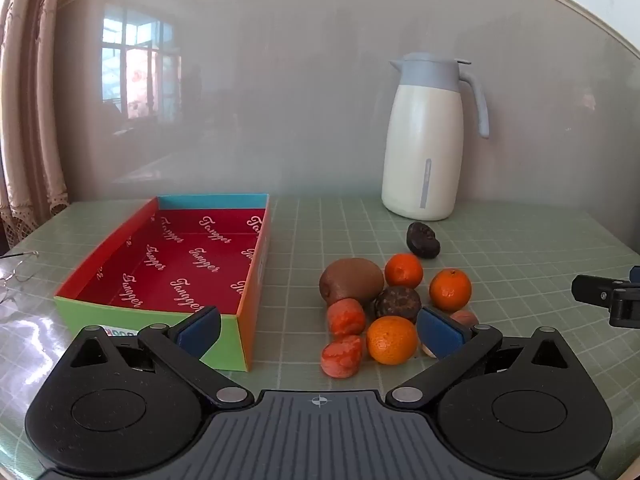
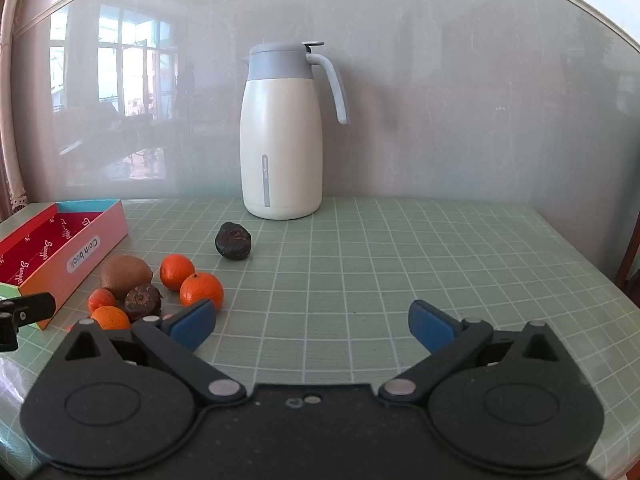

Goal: Organize fruits

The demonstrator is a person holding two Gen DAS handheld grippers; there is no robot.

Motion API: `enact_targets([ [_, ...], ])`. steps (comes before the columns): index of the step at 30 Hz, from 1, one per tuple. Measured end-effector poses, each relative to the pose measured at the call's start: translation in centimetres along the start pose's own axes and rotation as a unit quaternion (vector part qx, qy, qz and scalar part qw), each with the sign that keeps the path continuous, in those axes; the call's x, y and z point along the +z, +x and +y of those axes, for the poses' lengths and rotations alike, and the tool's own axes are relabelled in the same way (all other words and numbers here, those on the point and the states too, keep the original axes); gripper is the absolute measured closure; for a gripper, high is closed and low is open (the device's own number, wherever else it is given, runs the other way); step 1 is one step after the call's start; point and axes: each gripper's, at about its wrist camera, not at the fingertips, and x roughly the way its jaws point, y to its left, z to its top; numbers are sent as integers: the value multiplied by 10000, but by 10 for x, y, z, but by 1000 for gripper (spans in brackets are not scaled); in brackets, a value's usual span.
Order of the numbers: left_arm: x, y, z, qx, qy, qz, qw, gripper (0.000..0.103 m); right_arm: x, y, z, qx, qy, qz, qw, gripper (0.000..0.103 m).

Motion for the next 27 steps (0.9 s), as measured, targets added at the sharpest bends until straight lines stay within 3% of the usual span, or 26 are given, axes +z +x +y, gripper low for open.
enact_targets([
  [27,-1,1,-1,54,59,-51,10000,0,-2,2,3,17,-48,71,10000,0],
])
